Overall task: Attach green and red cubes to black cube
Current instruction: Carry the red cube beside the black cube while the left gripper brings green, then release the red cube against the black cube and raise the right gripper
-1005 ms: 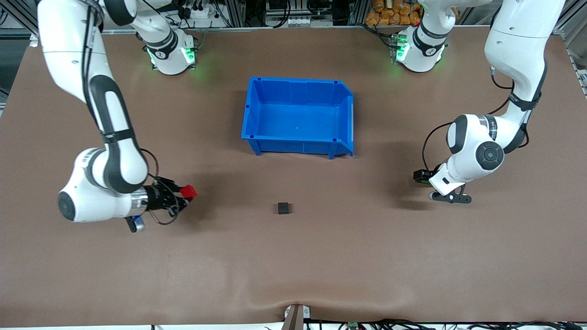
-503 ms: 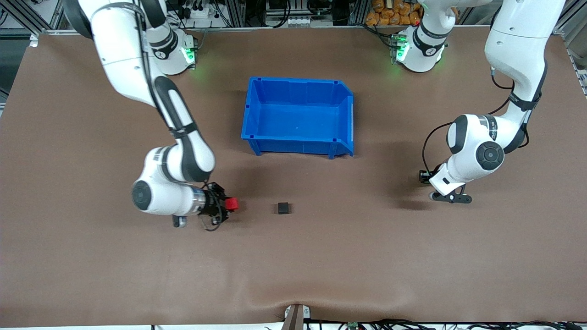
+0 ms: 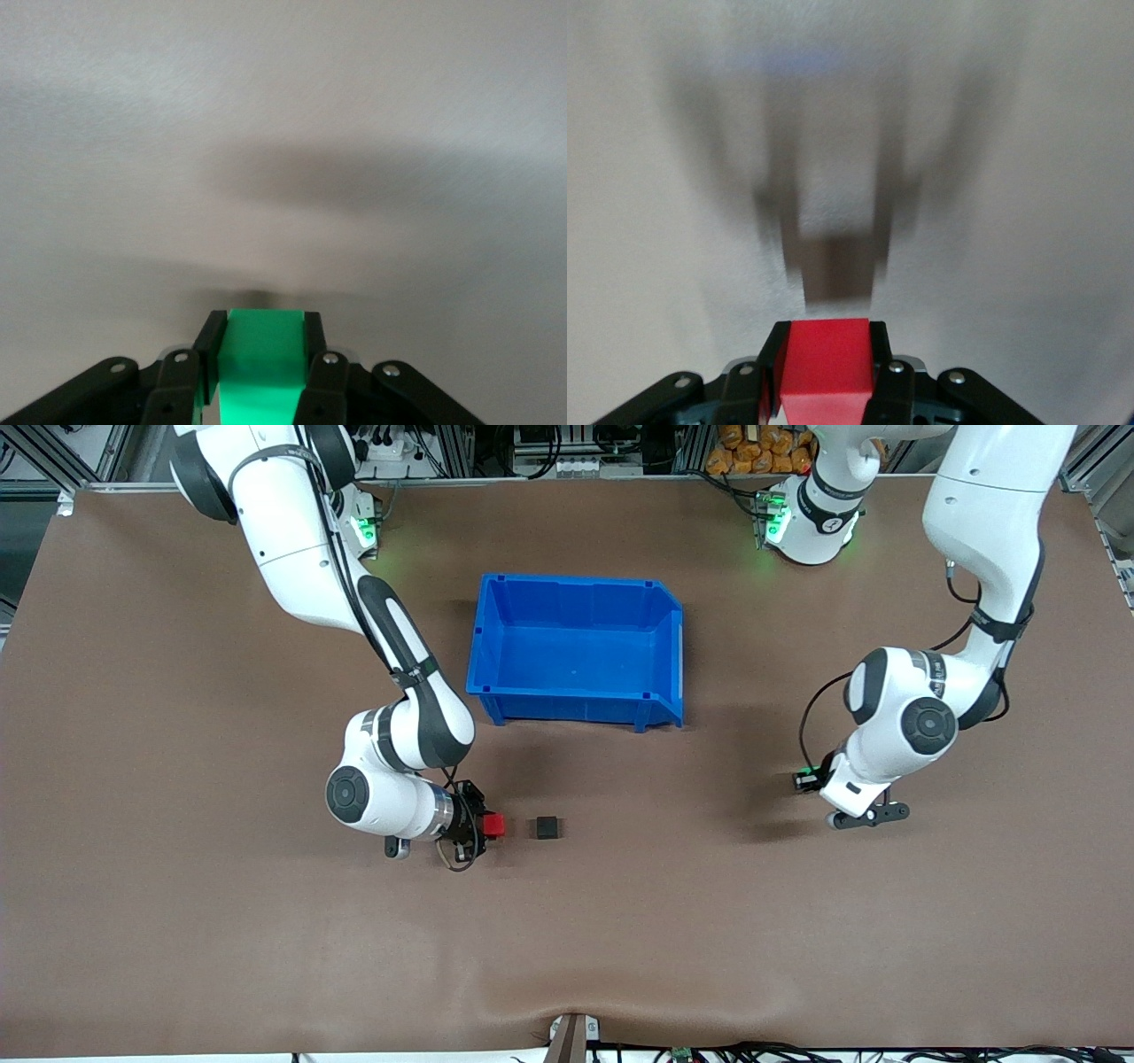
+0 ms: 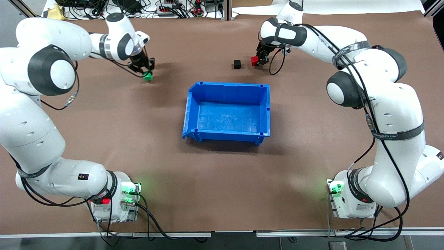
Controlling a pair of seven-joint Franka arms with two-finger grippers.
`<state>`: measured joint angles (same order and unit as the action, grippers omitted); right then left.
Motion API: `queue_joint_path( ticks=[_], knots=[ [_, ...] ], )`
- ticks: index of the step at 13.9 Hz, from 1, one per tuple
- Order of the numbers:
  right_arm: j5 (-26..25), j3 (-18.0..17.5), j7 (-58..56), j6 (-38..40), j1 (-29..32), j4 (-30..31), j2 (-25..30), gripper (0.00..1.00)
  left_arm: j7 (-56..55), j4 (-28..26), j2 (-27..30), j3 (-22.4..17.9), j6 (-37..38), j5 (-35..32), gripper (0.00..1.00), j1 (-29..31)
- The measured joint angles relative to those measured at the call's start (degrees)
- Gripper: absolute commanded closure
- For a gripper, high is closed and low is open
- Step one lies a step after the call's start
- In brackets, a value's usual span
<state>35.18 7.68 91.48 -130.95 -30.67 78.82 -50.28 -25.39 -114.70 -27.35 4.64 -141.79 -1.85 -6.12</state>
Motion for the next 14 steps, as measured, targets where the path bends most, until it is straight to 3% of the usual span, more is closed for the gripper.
queue_joint_path(
  ticks=[4,5,7,8,9,12,14],
  knots=[
    [0.1,-1.8,3.1,-6.3,-1.9,-0.2,-2.3,1.0,-24.6,4.7,0.0,0.1,0.8,0.0,1.0,-5.1],
    [0.1,-2.0,3.6,-6.6,-2.2,-0.5,-2.5,0.96,-31.1,6.1,-0.1,0.1,2.2,0.0,1.0,-6.3],
    [0.1,-2.4,4.0,-7.1,-2.4,-0.9,-2.7,0.75,-44.7,9.8,-1.2,0.2,5.1,0.0,1.0,-9.1],
    [0.1,-2.5,4.4,-7.6,-2.6,-1.0,-2.8,0.55,-50.7,11.8,-2.2,0.2,6.1,0.0,1.0,-10.3],
    [0.1,-2.6,5.1,-7.8,-2.8,-1.0,-2.9,0.01,-56.2,13.8,-3.5,0.2,6.9,0.0,1.0,-11.5],
    [-0.2,-2.5,6.2,-8.0,-2.9,-1.0,-3.1,0.0,-70.5,18.5,-7.7,0.2,7.3,0.0,1.0,-14.4],
    [-3.3,-1.7,6.0,-8.2,-2.5,-1.7,-3.0,0.0,-78.1,21.1,-10.6,0.2,7.3,0.0,1.0,-16.4]
  ],
)
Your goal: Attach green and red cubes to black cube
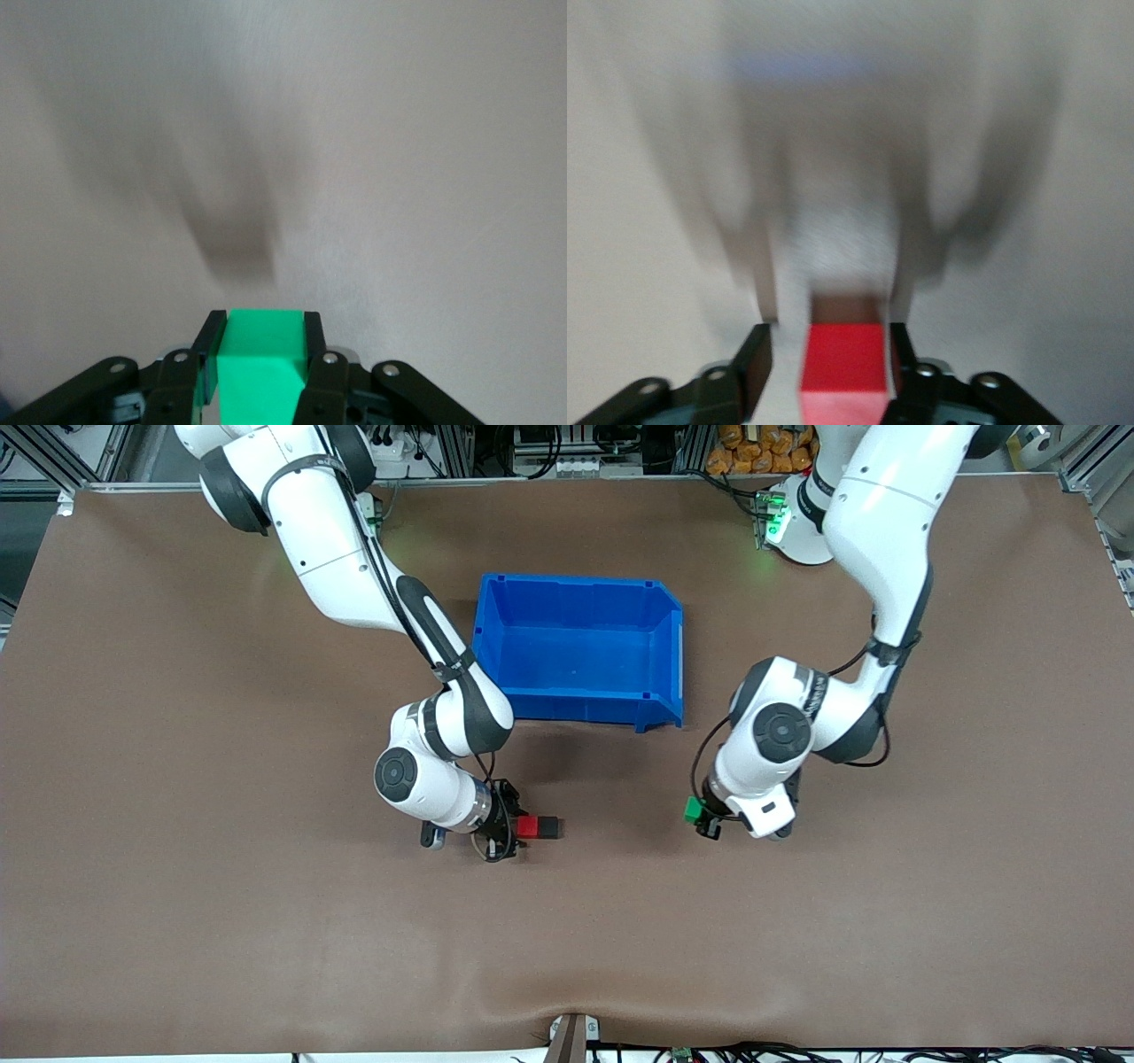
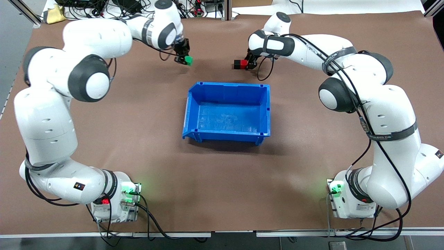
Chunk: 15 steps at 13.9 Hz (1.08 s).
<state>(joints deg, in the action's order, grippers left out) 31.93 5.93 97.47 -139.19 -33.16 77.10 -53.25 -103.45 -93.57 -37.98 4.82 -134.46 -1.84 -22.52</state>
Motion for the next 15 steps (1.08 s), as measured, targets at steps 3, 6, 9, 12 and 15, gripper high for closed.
queue_joint_path(
  ticks=[3,6,9,12,15],
  knots=[
    [-5.8,0.6,-0.1,1.1,2.7,-1.5,1.5,0.0,-8.7,3.6,-3.3,0.0,0.0,0.0,1.0,-1.8],
    [-10.1,3.0,-5.1,12.1,6.1,-2.6,5.3,0.0,-14.7,7.6,-6.0,0.1,0.0,0.1,1.0,-3.5],
    [-11.3,4.2,-17.6,26.1,11.4,-4.3,10.8,0.0,-18.3,12.4,-9.3,0.1,0.0,0.1,1.0,-6.4],
    [-13.9,6.1,-32.4,35.4,16.2,-5.3,18.1,0.0,-19.4,14.7,-11.2,0.1,0.0,0.3,1.0,-8.3],
    [-18.6,8.2,-49.8,43.2,20.0,-5.3,24.4,0.0,-20.5,17.9,-13.6,0.1,-0.1,0.3,1.0,-9.8]
  ],
)
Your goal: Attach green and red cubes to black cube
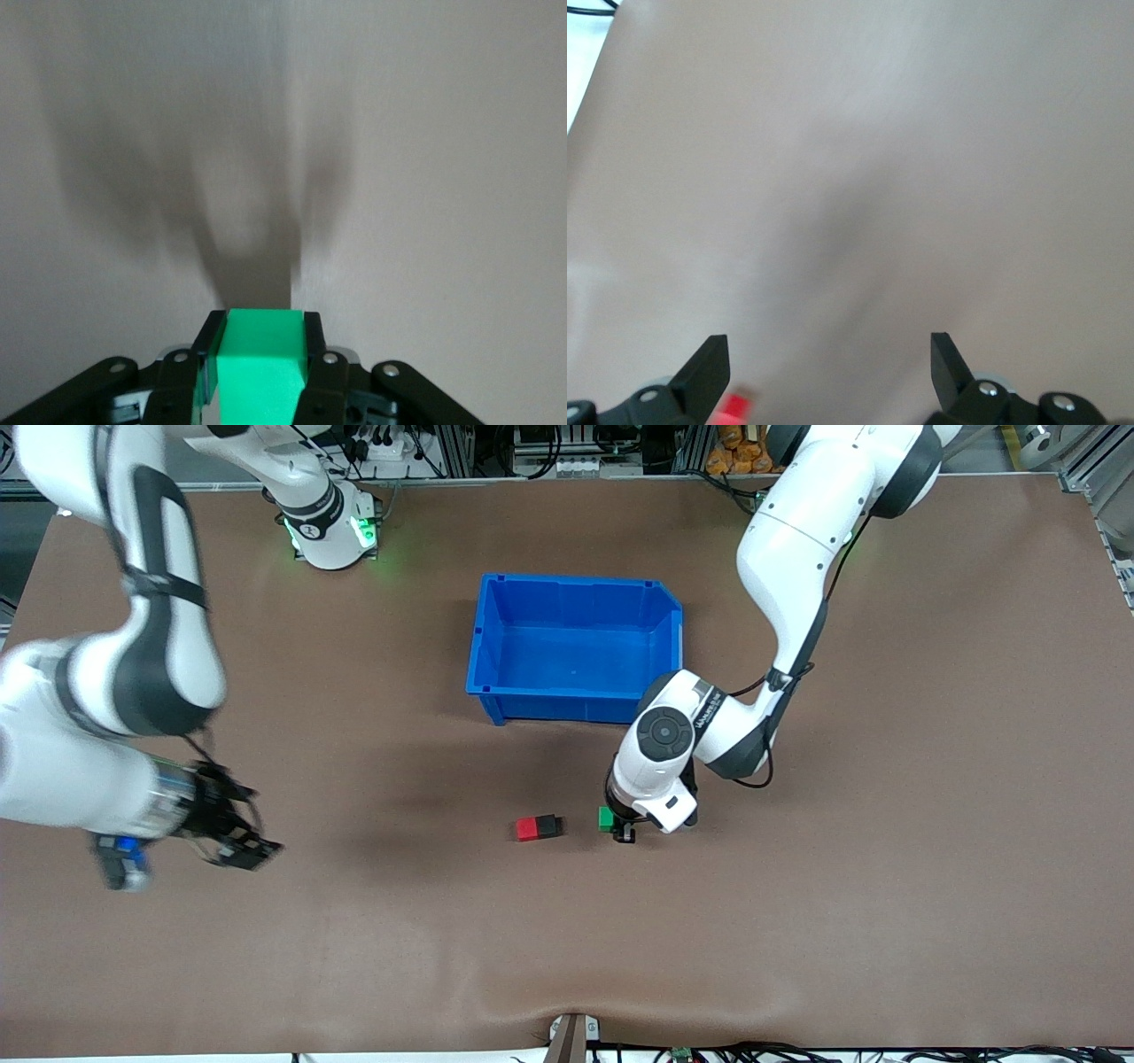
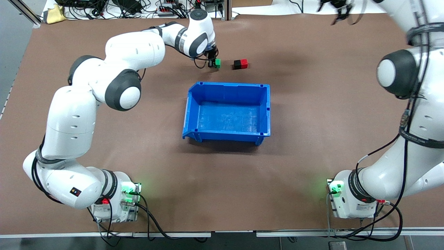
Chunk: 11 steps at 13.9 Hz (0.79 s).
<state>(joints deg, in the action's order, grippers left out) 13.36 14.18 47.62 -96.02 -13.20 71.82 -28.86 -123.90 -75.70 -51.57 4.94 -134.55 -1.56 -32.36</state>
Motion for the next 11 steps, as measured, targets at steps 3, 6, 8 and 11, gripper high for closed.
queue_joint_path(
  ticks=[3,6,8,11],
  knots=[
    [-1.5,1.7,-21.5,6.7,5.2,0.0,5.2,0.0,-0.2,1.9,-2.4,0.0,0.0,0.0,1.0,-1.8],
    [-2.0,2.6,-41.6,13.6,12.0,0.1,10.8,0.0,-0.2,2.5,-2.9,-0.1,-0.2,0.0,1.0,-2.6],
    [-4.7,2.6,-45.4,17.0,13.3,1.5,15.2,0.0,-0.2,2.5,-3.0,-0.1,-0.5,0.0,1.0,-2.7],
    [-8.7,1.5,-45.9,13.6,11.2,11.6,26.0,0.0,-1.1,2.7,-3.1,-0.1,-1.7,0.0,1.0,-3.3]
  ],
)
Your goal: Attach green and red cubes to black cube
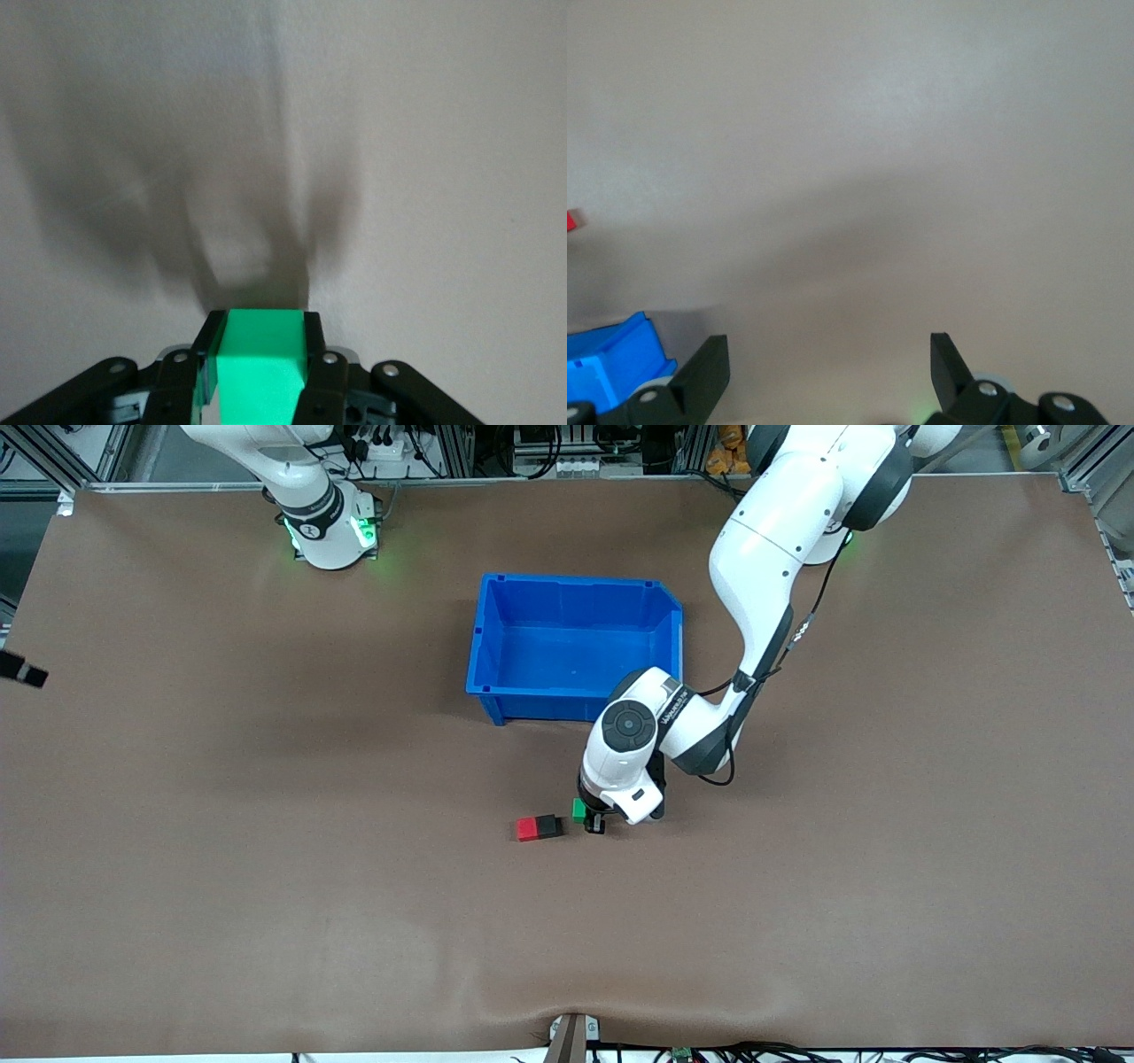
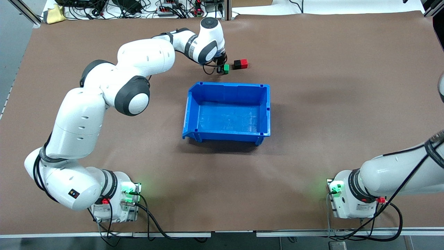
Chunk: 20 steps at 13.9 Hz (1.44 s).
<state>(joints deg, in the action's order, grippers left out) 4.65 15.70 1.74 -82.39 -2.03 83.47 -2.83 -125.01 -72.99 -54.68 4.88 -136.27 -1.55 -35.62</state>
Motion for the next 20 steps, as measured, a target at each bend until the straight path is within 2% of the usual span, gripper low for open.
queue_joint_path(
  ticks=[2,4,6,8,9,10,11,14,20],
  knots=[
    [-2.5,-1.7,-0.1,-4.3,-1.2,11.2,9.1,0.0,-0.6,0.4,-0.1,0.0,-1.6,0.0,1.0,-0.4],
    [-4.8,-5.1,0.0,-6.3,-1.5,19.2,15.5,0.0,-1.2,1.0,-0.6,0.0,-2.9,0.0,1.0,-0.6],
    [-5.7,-6.4,0.1,-7.5,-1.6,20.7,17.0,0.0,-1.2,1.9,-1.5,-0.2,-3.9,0.0,1.0,-0.6],
    [-6.1,-5.9,0.1,-7.7,-1.3,17.4,15.2,0.0,-1.2,3.1,-2.6,-0.5,-4.3,0.0,1.0,-0.6],
    [-6.1,-5.5,0.1,-7.5,-1.0,14.5,13.4,0.0,-1.3,3.5,-3.0,-0.6,-4.6,0.0,0.75,-0.6],
    [-6.1,-5.3,0.0,-7.1,-0.6,11.5,11.4,0.0,-1.4,3.8,-3.2,-0.6,-5.2,0.0,0.23,-0.6],
    [-6.1,-5.2,0.0,-6.5,-0.4,9.0,9.6,0.0,-1.4,4.0,-3.4,-0.7,-5.9,0.0,0.0,-0.7],
    [-6.1,-5.7,0.0,-2.8,-0.7,6.2,7.0,0.0,-1.4,4.1,-3.7,-1.4,-6.6,0.0,0.0,-0.7],
    [-5.7,-5.9,0.0,-1.7,-0.8,5.7,6.9,0.0,-1.4,5.5,-3.5,-2.1,-6.5,-1.7,0.0,-1.1]
  ],
)
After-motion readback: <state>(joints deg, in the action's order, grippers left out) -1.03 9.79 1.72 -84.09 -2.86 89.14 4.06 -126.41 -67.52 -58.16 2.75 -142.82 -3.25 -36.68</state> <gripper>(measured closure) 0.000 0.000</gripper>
